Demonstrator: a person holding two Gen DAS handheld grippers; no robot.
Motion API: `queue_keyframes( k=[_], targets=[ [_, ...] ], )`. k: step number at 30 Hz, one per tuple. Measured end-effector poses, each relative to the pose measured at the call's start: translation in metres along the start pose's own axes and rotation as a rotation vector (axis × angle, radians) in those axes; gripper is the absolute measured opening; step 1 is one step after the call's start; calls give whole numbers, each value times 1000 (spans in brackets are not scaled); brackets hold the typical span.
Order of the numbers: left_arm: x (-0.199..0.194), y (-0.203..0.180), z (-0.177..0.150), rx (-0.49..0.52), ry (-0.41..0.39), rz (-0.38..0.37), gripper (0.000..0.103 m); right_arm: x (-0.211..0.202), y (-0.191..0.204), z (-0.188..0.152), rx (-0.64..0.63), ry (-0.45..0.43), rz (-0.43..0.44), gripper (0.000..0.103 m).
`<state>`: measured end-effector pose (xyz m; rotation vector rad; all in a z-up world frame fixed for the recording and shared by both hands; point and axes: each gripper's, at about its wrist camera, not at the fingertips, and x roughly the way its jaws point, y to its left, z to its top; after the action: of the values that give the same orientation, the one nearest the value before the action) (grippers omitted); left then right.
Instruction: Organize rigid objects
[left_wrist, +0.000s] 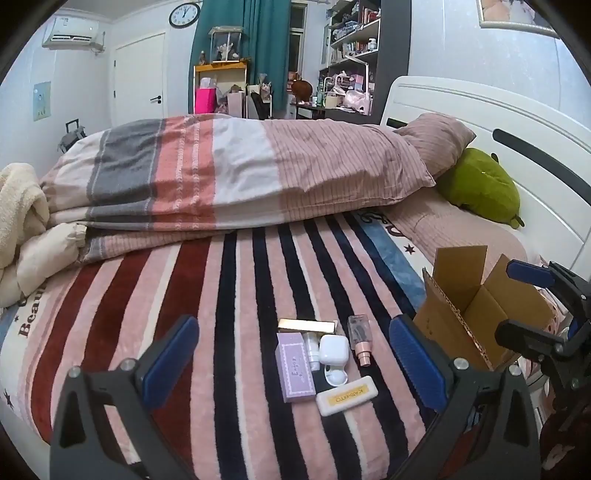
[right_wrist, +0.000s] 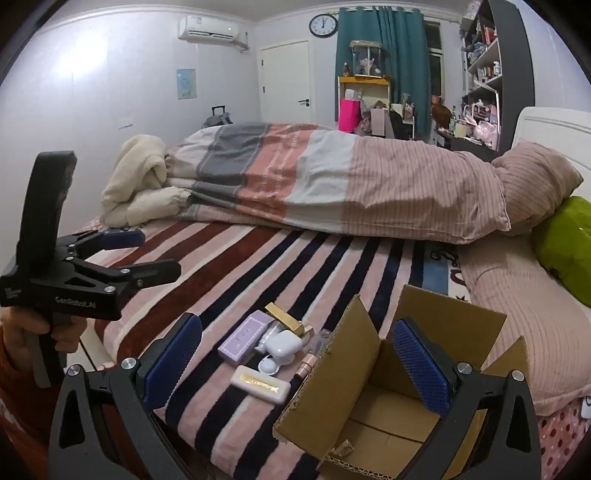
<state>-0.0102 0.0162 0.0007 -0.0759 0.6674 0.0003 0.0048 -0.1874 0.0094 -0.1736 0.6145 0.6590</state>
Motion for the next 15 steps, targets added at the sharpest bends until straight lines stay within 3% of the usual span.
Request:
queue_keyframes(
  k=[15],
  targets=[
    [3, 10, -2, -18, 17, -8, 102, -2, 7, 2, -20, 3, -22, 103]
  ],
)
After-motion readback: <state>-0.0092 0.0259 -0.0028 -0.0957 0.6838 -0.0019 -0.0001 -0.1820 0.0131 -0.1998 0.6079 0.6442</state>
